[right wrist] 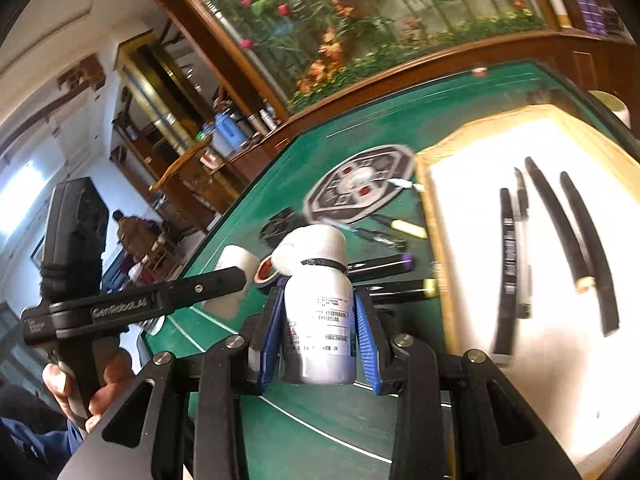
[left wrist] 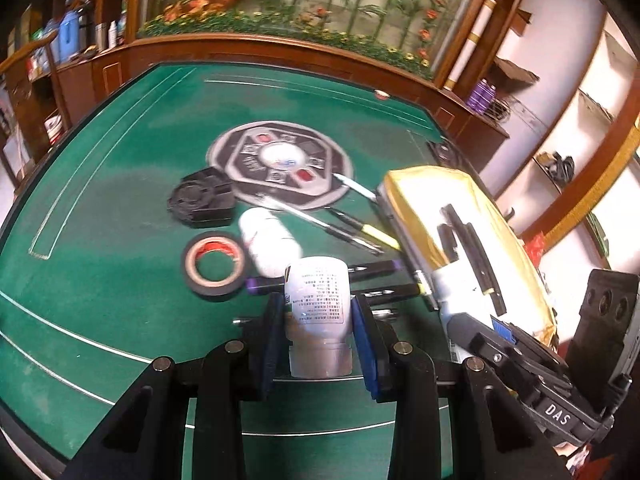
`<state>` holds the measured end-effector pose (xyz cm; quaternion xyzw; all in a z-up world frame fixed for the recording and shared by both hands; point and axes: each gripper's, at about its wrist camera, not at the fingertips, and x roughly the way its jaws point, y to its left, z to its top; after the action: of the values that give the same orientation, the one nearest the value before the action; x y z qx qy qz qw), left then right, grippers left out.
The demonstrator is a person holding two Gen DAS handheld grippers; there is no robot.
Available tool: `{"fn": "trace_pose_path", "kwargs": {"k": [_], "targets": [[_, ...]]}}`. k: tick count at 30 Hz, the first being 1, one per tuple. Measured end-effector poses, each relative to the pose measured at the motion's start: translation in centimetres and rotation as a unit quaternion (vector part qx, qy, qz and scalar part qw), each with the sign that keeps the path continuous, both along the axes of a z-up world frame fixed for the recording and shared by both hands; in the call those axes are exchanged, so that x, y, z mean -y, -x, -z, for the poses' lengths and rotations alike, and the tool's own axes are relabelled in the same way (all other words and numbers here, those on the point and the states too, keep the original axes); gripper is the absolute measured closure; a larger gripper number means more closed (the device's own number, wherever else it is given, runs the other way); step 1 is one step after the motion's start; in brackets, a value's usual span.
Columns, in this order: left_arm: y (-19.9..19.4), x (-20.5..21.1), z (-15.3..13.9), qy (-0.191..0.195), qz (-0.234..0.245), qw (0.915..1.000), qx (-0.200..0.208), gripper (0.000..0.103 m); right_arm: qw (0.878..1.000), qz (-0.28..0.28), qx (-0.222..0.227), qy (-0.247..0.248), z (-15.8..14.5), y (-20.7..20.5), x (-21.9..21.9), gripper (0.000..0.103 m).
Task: Organize rigid objects
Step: 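Carry both white bottles into the tray and open both tools to release them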
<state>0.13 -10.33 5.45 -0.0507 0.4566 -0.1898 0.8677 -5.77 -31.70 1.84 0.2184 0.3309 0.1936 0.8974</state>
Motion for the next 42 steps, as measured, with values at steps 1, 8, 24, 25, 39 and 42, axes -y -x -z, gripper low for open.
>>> {"fn": "trace_pose_path", "kwargs": {"k": [1,8,24,25,39,42], "targets": [[0.1,0.7,0.0,0.001,0.008,1.0,-0.002,0.067,1.0,0.005,-0.002,-0.001,0.0,0.1,0.5,0.07],[1.1,4.2,-0.4,-0.005,0.047,0.9989,0.0,0.067,0.999,0.038,0.002,-0.008,-0.3,1.1,3.4,0.07],[1.7,14.5,-0.1,0.0,0.129,0.9914,-0.022,0.067,0.987,0.151,0.003,0.044,-0.7,3.4,10.2,0.07],[1.8,15.2,0.2,0.0,0.133,0.9908,-0.024,0.067,0.987,0.157,0.0,0.045,-0.5,3.5,10.6,0.07],[3.5,20.2,2.8,-0.027,0.176,0.9833,-0.036,0.068,0.976,0.191,-0.046,0.099,1.5,3.2,13.9,0.07],[3.5,20.6,3.2,-0.031,0.181,0.982,-0.043,0.068,0.971,0.196,-0.051,0.127,1.2,2.7,14.1,0.07]]}}
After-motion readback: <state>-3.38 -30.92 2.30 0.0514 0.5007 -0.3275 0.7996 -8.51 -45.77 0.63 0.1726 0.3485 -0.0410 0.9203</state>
